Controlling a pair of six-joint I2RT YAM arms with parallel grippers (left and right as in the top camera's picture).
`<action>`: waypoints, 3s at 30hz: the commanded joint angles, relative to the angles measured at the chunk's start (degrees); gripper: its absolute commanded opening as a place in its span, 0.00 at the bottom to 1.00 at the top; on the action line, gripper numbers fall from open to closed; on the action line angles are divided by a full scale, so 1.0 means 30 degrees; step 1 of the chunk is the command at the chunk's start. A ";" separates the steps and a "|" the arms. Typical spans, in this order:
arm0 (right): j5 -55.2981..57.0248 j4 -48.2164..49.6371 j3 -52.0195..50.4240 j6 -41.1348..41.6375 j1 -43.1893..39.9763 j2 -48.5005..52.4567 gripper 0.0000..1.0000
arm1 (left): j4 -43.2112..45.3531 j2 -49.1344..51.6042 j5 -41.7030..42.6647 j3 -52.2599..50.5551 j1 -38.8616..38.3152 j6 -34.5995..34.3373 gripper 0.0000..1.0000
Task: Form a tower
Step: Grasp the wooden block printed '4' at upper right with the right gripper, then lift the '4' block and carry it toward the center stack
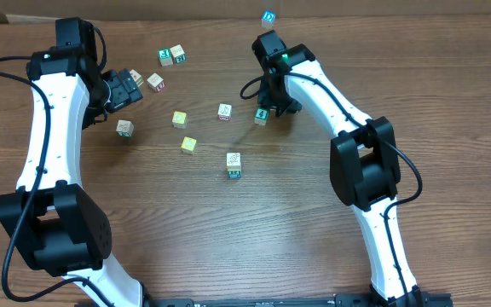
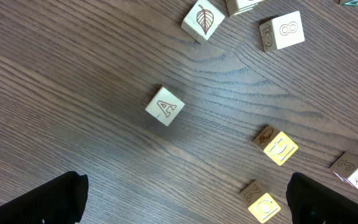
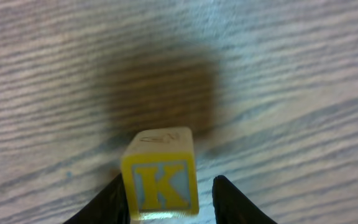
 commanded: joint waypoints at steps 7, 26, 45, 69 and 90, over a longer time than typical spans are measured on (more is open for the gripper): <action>0.0000 0.1035 0.0058 -0.2171 -0.0124 -0.0015 0.45 | 0.0022 -0.0423 0.0095 0.0350 -0.0015 0.0291 1.00; 0.0080 0.0146 0.0801 -0.1989 -0.0131 -0.0488 0.28 | 0.0022 -0.0423 0.0095 0.0350 -0.0015 0.0291 0.99; 0.0000 -0.3206 0.1049 -0.2033 -0.0124 -0.0947 0.42 | 0.0022 -0.0423 0.0087 0.0350 -0.0015 0.0291 1.00; 0.0299 -0.2907 0.0488 -0.1027 -0.0656 -0.0940 0.69 | 0.0022 -0.0423 0.0095 0.0350 -0.0015 0.0291 1.00; -0.1100 -0.1370 -0.0809 -0.1035 -0.0648 -0.0933 0.48 | 0.0022 -0.0423 0.0095 0.0350 -0.0015 0.0291 1.00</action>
